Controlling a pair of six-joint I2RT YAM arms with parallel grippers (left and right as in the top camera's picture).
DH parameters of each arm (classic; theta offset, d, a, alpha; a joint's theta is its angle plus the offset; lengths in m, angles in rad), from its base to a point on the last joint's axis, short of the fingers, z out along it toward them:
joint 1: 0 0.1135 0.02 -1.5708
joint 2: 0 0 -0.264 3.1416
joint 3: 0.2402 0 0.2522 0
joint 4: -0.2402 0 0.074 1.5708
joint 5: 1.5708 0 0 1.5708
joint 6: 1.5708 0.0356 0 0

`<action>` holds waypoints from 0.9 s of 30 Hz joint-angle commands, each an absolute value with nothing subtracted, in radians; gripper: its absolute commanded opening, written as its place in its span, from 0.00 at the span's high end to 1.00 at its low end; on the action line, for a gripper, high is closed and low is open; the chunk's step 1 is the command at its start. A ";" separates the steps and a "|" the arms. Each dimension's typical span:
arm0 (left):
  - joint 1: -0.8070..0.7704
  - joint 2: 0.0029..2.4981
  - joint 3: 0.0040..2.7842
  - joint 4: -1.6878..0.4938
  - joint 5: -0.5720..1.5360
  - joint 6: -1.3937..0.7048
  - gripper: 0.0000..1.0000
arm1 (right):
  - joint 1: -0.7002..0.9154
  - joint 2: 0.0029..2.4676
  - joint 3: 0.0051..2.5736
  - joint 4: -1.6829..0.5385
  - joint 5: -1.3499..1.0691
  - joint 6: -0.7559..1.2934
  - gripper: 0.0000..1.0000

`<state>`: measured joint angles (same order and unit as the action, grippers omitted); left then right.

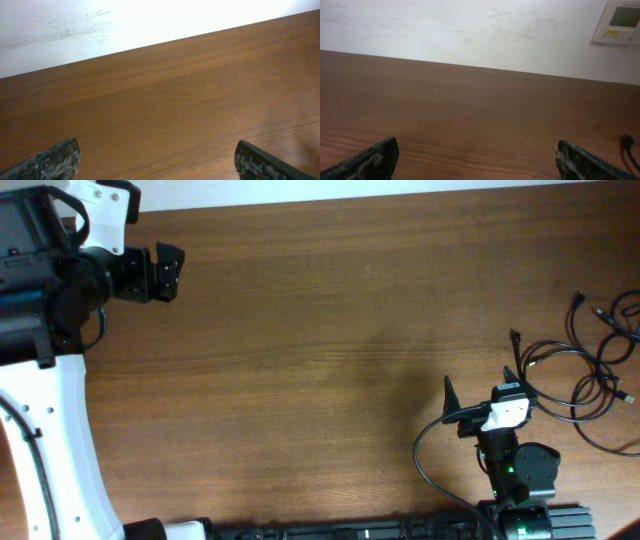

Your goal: Untangle cables

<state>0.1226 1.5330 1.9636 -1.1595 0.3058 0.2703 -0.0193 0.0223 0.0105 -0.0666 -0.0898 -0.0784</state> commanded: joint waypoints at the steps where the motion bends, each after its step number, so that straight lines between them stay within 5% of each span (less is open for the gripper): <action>1: 0.122 1.517 1.977 -1.158 0.306 0.278 0.01 | -0.028 0.011 0.006 -0.073 -0.074 -0.075 0.01; 14: 0.112 1.418 1.928 -1.162 0.273 0.282 0.01 | -0.028 0.011 0.006 -0.073 -0.074 -0.075 0.01; 27: 0.104 0.619 0.656 0.085 0.310 0.276 0.01 | -0.028 0.011 0.006 -0.073 -0.074 -0.075 0.01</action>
<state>0.1066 0.7494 0.8112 -0.0170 0.3031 0.2733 -0.0208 0.0193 0.0105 -0.0677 -0.0788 -0.0780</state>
